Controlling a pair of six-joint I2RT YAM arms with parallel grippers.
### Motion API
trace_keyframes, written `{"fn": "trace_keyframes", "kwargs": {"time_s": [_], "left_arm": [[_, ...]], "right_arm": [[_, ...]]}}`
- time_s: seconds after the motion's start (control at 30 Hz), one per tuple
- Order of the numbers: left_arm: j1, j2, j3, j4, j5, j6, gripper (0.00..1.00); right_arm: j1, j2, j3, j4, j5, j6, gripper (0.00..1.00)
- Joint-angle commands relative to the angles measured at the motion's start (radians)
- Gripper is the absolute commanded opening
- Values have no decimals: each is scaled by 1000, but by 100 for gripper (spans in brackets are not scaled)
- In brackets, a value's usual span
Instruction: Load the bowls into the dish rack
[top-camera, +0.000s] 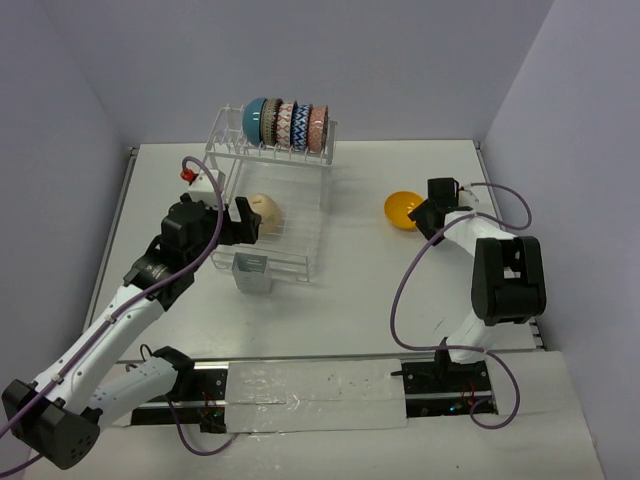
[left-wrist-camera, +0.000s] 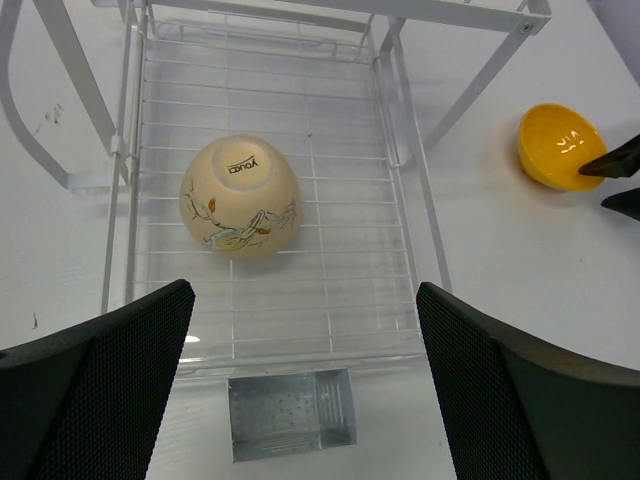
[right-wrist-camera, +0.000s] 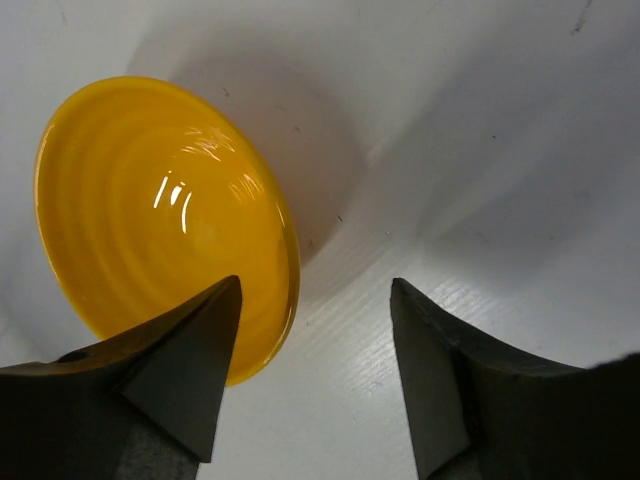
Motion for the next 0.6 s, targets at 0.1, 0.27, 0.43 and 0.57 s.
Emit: {"fn": "trace_keyframes", "kwargs": {"time_s": [0.1, 0.27, 0.43, 0.57], "left_arm": [[18, -15, 14, 39, 72, -39, 99], [21, -9, 14, 45, 88, -46, 99], [21, -29, -12, 97, 155, -81, 99], [21, -4, -12, 133, 203, -170, 99]], "right_arm": [[-6, 60, 57, 66, -5, 31, 56], [-6, 75, 60, 72, 15, 28, 42], [-6, 68, 38, 90, 24, 34, 20], [-3, -33, -23, 141, 18, 13, 0]]}}
